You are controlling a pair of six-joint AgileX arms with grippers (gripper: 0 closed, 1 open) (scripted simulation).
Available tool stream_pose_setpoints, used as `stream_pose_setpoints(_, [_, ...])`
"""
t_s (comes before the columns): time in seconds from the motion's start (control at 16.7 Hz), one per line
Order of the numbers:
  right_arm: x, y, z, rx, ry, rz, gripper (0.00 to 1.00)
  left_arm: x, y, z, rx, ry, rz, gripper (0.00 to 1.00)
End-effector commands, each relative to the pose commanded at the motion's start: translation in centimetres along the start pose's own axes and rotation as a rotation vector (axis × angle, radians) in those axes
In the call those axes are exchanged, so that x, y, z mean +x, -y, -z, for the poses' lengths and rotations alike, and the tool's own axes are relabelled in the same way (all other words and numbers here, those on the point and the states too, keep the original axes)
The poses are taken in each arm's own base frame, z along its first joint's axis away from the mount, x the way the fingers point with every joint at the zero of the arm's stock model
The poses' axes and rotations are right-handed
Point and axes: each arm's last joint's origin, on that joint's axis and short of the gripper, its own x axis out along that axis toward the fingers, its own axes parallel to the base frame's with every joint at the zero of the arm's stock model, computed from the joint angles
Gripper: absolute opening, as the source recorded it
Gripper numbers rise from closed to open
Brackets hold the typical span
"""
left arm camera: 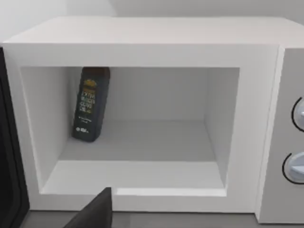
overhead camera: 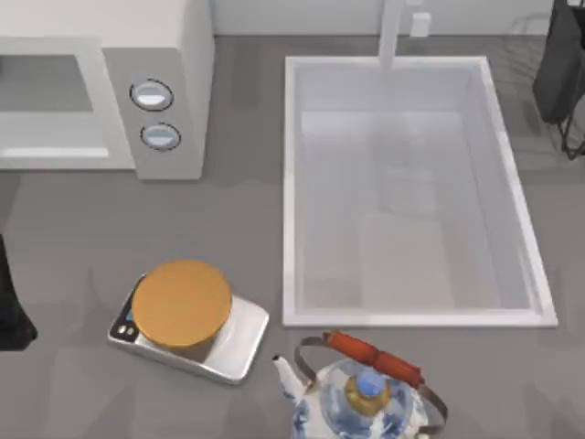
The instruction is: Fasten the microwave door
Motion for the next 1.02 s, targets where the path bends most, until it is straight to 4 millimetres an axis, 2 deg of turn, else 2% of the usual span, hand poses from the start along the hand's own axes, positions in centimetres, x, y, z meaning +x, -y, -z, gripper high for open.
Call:
stream_pose_setpoints(0.06, [0.0, 0.0, 0.0, 0.0, 0.0, 0.0, 1.0, 0.0, 0.0, 0.0, 0.0, 0.0, 0.0, 1.0])
stream_pose_setpoints(0.84, [0.0, 0.0, 0.0, 0.0, 0.0, 0.0, 1.0, 0.0, 0.0, 0.0, 0.0, 0.0, 0.0, 0.02])
stream_pose_setpoints(1.02, [0.0, 0.0, 0.0, 0.0, 0.0, 0.0, 1.0, 0.0, 0.0, 0.0, 0.0, 0.0, 0.0, 0.0])
